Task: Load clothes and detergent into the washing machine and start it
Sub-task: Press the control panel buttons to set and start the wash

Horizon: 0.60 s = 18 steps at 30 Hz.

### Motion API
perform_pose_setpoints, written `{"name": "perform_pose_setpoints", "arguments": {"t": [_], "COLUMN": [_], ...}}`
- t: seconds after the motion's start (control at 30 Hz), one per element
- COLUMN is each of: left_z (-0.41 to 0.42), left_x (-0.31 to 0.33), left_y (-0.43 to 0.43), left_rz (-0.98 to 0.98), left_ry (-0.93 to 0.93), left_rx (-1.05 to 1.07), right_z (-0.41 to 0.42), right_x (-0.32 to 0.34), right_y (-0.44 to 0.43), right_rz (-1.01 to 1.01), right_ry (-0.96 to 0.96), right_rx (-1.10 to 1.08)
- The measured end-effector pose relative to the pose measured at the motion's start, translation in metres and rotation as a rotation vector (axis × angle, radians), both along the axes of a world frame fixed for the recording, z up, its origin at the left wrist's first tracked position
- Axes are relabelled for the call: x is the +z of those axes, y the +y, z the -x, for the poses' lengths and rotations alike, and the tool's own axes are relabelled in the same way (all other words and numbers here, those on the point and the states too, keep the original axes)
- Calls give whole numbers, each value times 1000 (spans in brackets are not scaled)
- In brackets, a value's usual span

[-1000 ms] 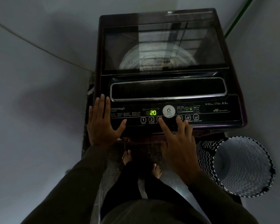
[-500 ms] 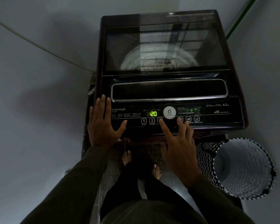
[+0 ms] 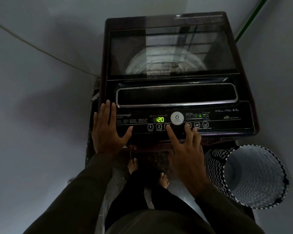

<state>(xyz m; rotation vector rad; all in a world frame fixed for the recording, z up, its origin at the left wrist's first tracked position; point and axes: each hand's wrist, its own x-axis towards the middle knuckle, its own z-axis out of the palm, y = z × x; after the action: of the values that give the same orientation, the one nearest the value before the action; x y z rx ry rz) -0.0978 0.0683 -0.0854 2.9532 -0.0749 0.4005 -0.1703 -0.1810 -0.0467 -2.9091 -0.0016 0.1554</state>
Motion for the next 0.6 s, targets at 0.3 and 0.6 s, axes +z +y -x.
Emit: {"name": "perform_pose_setpoints", "arguments": {"t": [0.3, 0.6], "left_z": [0, -1], "left_x": [0, -1], "left_y": [1, 1], "left_rz": [1, 16], "left_ry": [-7, -15], "left_rx": [-6, -8], "right_z": [1, -1], "right_x": [-3, 1], "right_y": [-3, -7], "right_rz": [28, -29], "right_ry": [-10, -25], "right_rx": [27, -2]}}
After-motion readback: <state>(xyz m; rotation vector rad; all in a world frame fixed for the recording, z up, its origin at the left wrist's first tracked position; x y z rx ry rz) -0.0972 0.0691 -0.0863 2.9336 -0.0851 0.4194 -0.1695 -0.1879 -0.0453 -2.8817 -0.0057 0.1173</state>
